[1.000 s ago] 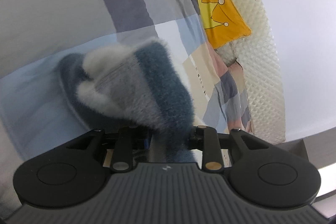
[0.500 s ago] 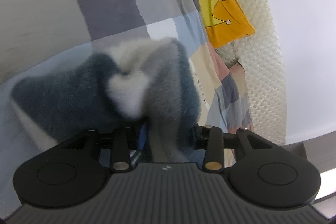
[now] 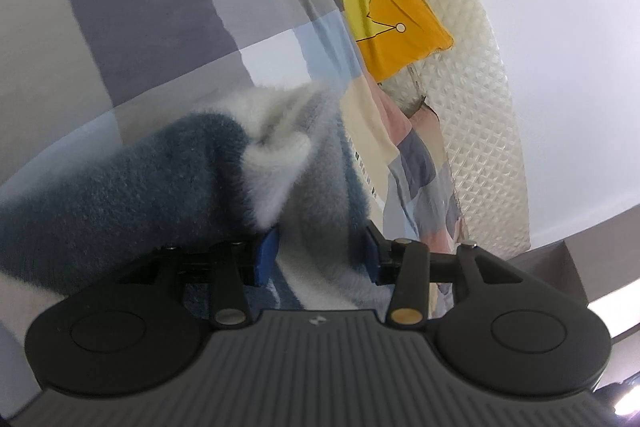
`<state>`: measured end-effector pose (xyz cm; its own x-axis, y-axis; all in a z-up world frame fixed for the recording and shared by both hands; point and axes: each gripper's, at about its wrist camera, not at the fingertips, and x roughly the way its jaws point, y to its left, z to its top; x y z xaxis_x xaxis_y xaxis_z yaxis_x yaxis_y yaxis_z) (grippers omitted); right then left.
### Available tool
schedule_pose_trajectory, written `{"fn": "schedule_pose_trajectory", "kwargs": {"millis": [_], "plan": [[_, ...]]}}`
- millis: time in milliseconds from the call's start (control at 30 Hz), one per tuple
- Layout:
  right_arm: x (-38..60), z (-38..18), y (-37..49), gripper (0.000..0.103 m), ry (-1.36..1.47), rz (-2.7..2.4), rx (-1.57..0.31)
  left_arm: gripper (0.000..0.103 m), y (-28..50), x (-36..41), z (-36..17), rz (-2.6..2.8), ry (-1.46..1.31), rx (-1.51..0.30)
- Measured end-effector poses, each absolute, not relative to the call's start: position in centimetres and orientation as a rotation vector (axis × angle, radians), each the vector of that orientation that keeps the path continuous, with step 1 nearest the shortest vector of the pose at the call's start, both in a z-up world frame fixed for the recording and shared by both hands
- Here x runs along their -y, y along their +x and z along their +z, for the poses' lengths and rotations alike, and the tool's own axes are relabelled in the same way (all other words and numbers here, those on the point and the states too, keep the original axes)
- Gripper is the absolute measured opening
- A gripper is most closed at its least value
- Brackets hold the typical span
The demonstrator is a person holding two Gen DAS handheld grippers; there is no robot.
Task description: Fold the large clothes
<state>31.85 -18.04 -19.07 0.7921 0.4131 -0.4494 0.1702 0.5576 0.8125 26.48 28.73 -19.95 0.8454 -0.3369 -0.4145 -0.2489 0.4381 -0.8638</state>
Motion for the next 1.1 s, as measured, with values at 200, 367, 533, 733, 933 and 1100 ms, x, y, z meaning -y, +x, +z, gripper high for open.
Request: {"fn": "schedule_pose_trajectory", "kwargs": {"millis": [200,367,533,733,933,1100], "plan": [[17.0,-18.0,31.8,0.082,0.86,0.193,-0.658,0.051,26.3,-27.7,-18.6,-0.044,-1.037,-0.582],[15.4,-16.1,30.1,0.082,0.712,0.258,-0.592,0.07,24.4,-25.4,-15.3,-0.078,-0.827,-0.515],[12.5,-14.9,28.6,0.082,0.537,0.318,-0.562,0.072,23.2,-21.0,-13.5,-0.107,-0.583,-0.497],[10.3,-14.4,27.9,0.081,0.333,0.329,-0.521,0.072,24.8,-18.8,-13.3,-0.04,-0.373,-0.504],[9.5,-15.5,30.0,0.08,0.22,0.236,-0.556,0.072,27.0,-20.6,-14.8,0.053,-0.323,-0.555],[8.4,-17.1,31.1,0.081,0.157,0.204,-0.572,0.071,28.9,-21.5,-16.2,0.042,-0.299,-0.614]]}}
